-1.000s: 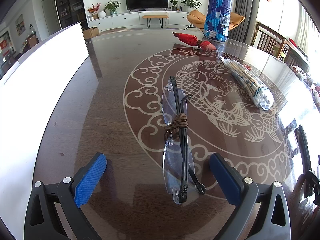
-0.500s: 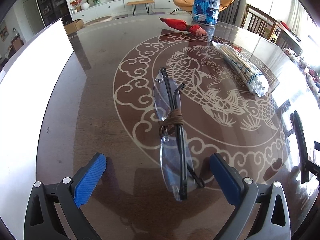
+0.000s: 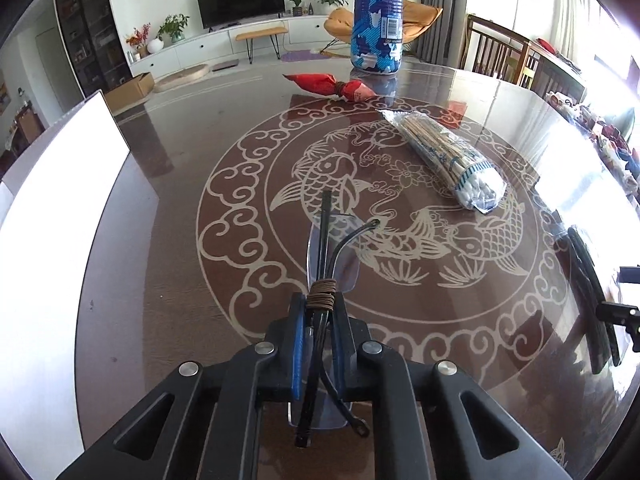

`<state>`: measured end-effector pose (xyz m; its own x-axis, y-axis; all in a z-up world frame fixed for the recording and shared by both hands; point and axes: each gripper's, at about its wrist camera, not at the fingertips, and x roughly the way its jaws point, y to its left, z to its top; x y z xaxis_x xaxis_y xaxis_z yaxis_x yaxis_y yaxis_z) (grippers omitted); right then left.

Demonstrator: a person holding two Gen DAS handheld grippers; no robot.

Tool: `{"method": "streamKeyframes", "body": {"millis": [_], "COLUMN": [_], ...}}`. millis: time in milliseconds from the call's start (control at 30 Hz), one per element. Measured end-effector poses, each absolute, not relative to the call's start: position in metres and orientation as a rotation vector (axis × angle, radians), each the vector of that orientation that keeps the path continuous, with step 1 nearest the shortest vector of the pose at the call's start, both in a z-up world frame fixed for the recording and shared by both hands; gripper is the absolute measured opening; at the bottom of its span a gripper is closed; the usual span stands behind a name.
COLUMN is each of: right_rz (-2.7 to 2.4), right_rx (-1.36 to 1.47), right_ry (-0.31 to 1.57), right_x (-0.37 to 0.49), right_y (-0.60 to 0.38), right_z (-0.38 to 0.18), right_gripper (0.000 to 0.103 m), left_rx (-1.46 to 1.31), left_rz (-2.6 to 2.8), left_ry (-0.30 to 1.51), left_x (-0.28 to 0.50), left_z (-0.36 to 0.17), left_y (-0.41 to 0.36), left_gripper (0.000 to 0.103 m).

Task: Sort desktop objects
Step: 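Lift the eyeglasses and phone case and carry both toward the cardboard box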

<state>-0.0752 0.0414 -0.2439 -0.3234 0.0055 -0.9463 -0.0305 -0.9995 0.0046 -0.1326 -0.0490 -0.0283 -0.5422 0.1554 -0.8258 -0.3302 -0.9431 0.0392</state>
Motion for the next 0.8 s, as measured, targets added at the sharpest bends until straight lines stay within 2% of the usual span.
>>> {"method": "streamKeyframes", "body": {"millis": [100,300,633,800], "right_rz": [2.581,2.642,2.667,2.686], "right_rx": [-1.777,-1.722,-1.716,-1.725], "right_ry": [0.025,0.001,-0.042,-0.082], "right_x": [-0.064,-0.049,-0.051,-0.062], "right_y": [0.039,0.035,0.021,0.007], "right_z": [-0.230,-0.209,-0.199,-0.194], "right_gripper": [0.078,0.078,0.078,0.078], "left_rx": [-1.252,-1.156,-1.087,-1.075], "left_rz": [2.550,2.603,2.641,2.648], "left_ry": [0.227,0.259,0.293,0.240], "left_x": [-0.117,-0.096,-0.082,-0.081], "left_z": [-0.015,0.006,0.030,0.041], "left_y": [-0.056,-0.057,-0.057,-0.070], "left_gripper": [0.011,0.011,0.011,0.011]}}
